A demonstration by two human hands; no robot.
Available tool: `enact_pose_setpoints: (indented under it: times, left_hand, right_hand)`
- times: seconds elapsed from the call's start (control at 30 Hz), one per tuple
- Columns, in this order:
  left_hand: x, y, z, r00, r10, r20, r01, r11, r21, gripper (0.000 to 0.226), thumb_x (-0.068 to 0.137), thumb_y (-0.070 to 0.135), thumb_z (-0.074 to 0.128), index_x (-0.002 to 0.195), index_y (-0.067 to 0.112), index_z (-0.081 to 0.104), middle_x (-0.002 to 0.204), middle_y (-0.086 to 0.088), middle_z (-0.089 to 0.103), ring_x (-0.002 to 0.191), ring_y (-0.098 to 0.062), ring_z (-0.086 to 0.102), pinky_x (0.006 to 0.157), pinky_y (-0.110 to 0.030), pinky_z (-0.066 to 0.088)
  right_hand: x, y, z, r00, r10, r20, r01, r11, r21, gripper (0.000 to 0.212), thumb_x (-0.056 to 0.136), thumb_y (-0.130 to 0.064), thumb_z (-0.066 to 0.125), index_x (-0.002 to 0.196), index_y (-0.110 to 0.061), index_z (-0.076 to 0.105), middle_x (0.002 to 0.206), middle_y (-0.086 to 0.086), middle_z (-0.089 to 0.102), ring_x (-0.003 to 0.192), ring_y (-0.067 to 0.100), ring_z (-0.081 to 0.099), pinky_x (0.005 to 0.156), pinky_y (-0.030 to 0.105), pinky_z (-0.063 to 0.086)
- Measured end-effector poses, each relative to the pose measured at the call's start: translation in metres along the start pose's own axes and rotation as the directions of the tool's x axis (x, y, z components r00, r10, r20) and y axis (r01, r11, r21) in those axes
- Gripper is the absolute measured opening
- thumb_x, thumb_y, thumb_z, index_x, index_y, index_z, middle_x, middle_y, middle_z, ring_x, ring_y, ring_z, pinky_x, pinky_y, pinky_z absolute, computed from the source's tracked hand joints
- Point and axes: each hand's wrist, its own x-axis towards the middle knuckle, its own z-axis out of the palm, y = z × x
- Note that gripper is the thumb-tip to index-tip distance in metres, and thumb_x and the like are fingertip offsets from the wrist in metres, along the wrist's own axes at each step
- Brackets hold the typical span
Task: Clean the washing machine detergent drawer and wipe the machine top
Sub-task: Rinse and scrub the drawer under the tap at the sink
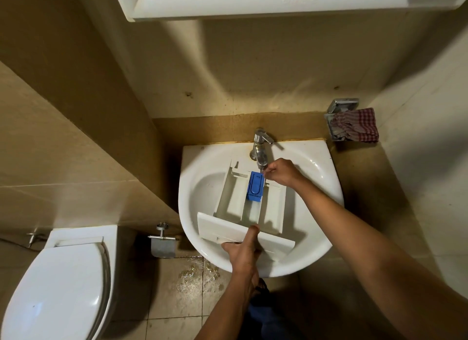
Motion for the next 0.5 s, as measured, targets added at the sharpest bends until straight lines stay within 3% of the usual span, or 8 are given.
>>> enact_pose_setpoints:
  times: [0.1, 0.23, 0.3, 0.37, 0.43, 0.5]
  left_hand:
    - [-0.002, 0.008, -0.005, 1.0, 0.012, -0.012, -0.012, 1.0, 0.016, 0.075, 0.067, 0.016, 0.081, 0.127, 0.002, 0.039, 0.098, -0.014, 0.062, 0.083, -0.021, 0.062, 0.07, -0.038, 0.06]
    - [-0.002, 0.017, -0.017, 0.999, 0.024, -0.049, -0.022, 0.999, 0.026, 0.072, 0.073, 0.013, 0.079, 0.128, 0.004, 0.033, 0.098, -0.015, 0.061, 0.086, -0.025, 0.062, 0.064, -0.035, 0.058]
    - [0.001, 0.023, -0.024, 0.997, 0.049, -0.052, -0.048, 0.999, 0.015, 0.085, 0.06, 0.022, 0.084, 0.128, 0.003, 0.036, 0.103, -0.019, 0.064, 0.089, -0.03, 0.064, 0.059, -0.034, 0.057]
    - [0.004, 0.029, -0.031, 0.995, 0.091, -0.049, -0.091, 0.996, 0.016, 0.092, 0.052, 0.025, 0.086, 0.127, 0.002, 0.038, 0.103, -0.018, 0.064, 0.089, -0.03, 0.065, 0.064, -0.037, 0.057]
    - [0.007, 0.032, -0.039, 0.99, 0.136, -0.039, -0.135, 0.991, 0.014, 0.081, 0.066, 0.014, 0.085, 0.129, 0.006, 0.034, 0.104, -0.014, 0.062, 0.092, -0.028, 0.064, 0.078, -0.044, 0.057]
    - [0.008, 0.034, -0.047, 0.982, 0.187, 0.012, -0.187, 0.982, 0.004, 0.072, 0.077, 0.002, 0.075, 0.133, 0.01, 0.031, 0.101, -0.009, 0.063, 0.088, -0.022, 0.063, 0.082, -0.045, 0.056]
  right_hand:
    - [-0.003, 0.001, 0.001, 1.0, 0.02, -0.003, -0.02, 0.999, 0.033, 0.018, 0.086, -0.017, 0.066, 0.098, -0.007, 0.075, 0.101, 0.005, 0.072, 0.096, 0.013, 0.063, 0.073, 0.017, 0.038]
    - [-0.001, 0.003, 0.002, 0.991, 0.126, -0.033, -0.118, 0.976, 0.186, 0.016, 0.084, -0.02, 0.069, 0.09, -0.006, 0.074, 0.086, 0.005, 0.067, 0.084, 0.016, 0.059, 0.072, 0.024, 0.04]
    - [-0.001, 0.004, 0.001, 0.987, 0.162, -0.011, -0.155, 0.962, 0.224, 0.018, 0.084, -0.021, 0.069, 0.094, -0.007, 0.073, 0.088, 0.005, 0.067, 0.085, 0.017, 0.059, 0.077, 0.027, 0.044]
    - [-0.002, 0.004, 0.002, 0.98, 0.199, 0.026, -0.199, 0.943, 0.267, 0.019, 0.084, -0.02, 0.069, 0.097, -0.006, 0.072, 0.088, 0.006, 0.068, 0.085, 0.019, 0.061, 0.078, 0.03, 0.046]
    - [-0.004, 0.003, 0.002, 0.97, 0.234, 0.061, -0.24, 0.907, 0.347, 0.017, 0.084, -0.015, 0.068, 0.097, -0.003, 0.071, 0.086, 0.009, 0.067, 0.075, 0.016, 0.06, 0.069, 0.026, 0.046]
    - [-0.009, -0.003, 0.001, 0.962, 0.262, 0.083, -0.271, 0.854, 0.445, 0.008, 0.085, -0.009, 0.066, 0.089, -0.003, 0.069, 0.076, 0.008, 0.061, 0.057, 0.009, 0.05, 0.056, 0.02, 0.041]
